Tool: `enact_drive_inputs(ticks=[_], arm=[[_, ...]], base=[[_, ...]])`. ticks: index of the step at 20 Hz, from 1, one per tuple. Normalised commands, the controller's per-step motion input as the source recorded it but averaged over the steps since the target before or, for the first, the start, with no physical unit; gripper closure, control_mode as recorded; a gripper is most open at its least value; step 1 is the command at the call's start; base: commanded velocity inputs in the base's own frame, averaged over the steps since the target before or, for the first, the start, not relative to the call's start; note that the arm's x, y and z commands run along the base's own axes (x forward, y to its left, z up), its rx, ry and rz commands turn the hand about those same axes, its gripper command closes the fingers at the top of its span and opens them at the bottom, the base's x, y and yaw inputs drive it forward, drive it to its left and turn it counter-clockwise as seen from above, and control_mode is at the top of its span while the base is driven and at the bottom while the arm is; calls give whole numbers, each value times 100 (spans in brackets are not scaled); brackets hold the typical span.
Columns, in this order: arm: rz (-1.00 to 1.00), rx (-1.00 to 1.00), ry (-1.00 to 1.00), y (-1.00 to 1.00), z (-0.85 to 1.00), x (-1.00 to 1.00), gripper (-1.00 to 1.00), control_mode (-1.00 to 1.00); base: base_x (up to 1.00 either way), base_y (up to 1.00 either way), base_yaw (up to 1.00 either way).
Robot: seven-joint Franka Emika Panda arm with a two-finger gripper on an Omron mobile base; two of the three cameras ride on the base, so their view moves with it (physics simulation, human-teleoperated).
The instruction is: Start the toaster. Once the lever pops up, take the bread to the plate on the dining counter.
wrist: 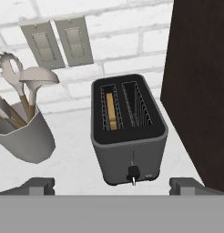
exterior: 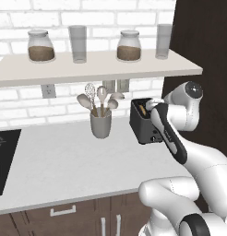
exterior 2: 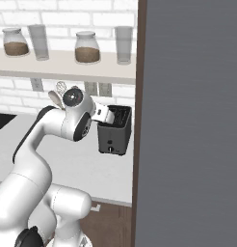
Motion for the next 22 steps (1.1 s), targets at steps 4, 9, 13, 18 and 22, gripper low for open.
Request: enact_drive_inputs(ticks=[4,9,13,18,22], arm=[[0,0,0,0,0,0,-100,-100],[0,0,0,0,0,0,-100,-100],[0,0,0,0,0,0,-100,-100],[0,0,0,0,0,0,-100,-100],[0,0,0,0,0,0,-100,-100]], base=[[0,0,0],[0,0,0],[0,0,0],[0,0,0],[0,0,0]])
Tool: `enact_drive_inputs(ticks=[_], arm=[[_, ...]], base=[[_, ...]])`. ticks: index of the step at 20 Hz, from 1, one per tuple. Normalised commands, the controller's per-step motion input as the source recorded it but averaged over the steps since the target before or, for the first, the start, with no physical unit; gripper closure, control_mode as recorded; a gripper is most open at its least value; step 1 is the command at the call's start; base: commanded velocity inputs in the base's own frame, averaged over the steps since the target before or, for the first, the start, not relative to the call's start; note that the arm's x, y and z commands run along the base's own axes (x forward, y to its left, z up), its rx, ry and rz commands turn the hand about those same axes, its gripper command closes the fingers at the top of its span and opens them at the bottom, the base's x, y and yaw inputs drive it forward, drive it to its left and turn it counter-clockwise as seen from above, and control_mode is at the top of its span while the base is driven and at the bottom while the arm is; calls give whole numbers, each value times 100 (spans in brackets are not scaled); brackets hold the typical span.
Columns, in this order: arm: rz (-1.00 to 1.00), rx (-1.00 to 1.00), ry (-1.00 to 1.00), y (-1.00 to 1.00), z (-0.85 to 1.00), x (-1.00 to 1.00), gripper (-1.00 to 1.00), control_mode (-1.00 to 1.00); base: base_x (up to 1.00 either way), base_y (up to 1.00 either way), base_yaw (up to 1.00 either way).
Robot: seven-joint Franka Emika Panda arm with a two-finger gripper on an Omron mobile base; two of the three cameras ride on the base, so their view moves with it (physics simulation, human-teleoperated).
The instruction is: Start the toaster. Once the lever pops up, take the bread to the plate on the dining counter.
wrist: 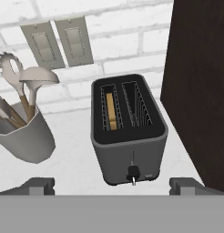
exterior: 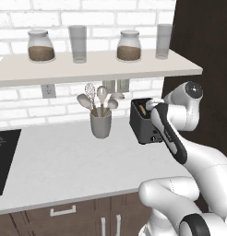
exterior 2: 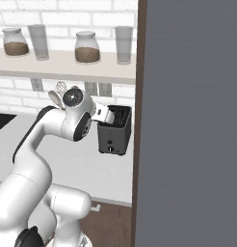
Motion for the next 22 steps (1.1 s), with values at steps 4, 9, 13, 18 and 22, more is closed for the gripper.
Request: enact_drive_inputs(ticks=[4,9,13,18,22], arm=[[0,0,0,0,0,0,-100,-100],[0,0,0,0,0,0,-100,-100],[0,0,0,0,0,0,-100,-100],[0,0,0,0,0,0,-100,-100],[0,0,0,0,0,0,-100,-100]], base=[[0,0,0],[0,0,0],[0,0,0],[0,0,0],[0,0,0]])
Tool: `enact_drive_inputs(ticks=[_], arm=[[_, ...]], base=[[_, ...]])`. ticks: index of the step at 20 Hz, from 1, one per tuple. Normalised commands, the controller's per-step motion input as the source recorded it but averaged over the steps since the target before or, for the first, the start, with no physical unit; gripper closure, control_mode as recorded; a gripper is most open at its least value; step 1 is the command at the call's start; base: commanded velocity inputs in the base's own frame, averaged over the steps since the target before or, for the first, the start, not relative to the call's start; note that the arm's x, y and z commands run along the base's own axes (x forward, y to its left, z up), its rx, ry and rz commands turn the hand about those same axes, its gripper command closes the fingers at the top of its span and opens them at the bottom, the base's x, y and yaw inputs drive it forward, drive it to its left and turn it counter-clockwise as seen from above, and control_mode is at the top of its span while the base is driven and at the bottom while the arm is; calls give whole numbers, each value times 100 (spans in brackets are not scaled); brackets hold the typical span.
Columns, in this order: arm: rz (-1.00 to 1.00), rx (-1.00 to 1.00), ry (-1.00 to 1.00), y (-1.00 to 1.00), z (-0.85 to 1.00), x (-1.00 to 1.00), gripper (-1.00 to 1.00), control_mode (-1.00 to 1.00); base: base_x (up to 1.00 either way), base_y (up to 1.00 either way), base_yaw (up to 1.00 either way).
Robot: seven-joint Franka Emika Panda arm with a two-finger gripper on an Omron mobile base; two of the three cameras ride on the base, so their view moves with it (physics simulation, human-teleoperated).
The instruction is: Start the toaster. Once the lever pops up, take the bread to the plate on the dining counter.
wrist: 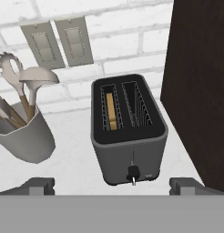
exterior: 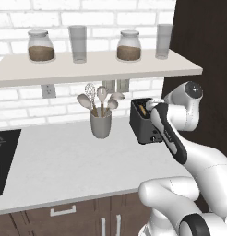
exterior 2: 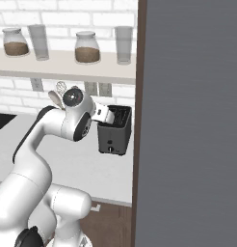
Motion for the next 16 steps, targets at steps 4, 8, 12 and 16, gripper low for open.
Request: enact_drive_inputs(ticks=[4,8,12,16], arm=[[0,0,0,0,0,0,-100,-100],[0,0,0,0,0,0,-100,-100],[0,0,0,0,0,0,-100,-100],[0,0,0,0,0,0,-100,-100]], base=[[0,0,0],[0,0,0],[0,0,0],[0,0,0]])
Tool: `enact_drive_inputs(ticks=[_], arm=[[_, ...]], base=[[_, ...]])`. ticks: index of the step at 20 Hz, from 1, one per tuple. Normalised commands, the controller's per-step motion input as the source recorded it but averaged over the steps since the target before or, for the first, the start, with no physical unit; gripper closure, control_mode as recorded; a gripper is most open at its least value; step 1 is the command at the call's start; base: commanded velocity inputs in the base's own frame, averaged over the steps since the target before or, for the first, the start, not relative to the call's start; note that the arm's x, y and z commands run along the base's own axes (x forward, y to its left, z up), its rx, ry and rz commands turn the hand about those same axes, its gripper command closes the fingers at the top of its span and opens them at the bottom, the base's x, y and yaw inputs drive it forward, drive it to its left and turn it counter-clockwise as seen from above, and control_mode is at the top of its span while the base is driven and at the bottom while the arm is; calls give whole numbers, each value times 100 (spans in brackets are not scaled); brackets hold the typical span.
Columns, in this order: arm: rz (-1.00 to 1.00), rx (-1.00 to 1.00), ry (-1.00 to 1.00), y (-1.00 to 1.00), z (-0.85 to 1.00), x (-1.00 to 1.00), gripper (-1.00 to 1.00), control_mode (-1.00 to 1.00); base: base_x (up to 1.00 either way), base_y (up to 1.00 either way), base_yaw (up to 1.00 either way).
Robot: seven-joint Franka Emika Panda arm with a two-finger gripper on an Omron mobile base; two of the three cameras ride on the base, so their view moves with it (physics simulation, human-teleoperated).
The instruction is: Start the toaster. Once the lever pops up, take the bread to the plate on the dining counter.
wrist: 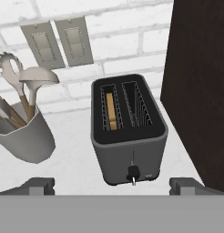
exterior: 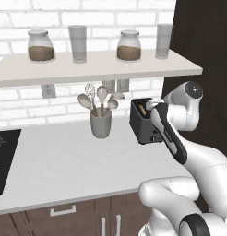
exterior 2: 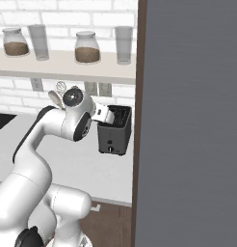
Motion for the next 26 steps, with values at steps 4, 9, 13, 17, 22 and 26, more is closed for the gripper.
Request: enact_drive_inputs(ticks=[4,9,13,17,22,26], arm=[[0,0,0,0,0,0,-100,-100],[0,0,0,0,0,0,-100,-100],[0,0,0,0,0,0,-100,-100],[0,0,0,0,0,0,-100,-100],[0,0,0,0,0,0,-100,-100],[0,0,0,0,0,0,-100,-100]], base=[[0,0,0],[0,0,0],[0,0,0],[0,0,0],[0,0,0],[0,0,0]])
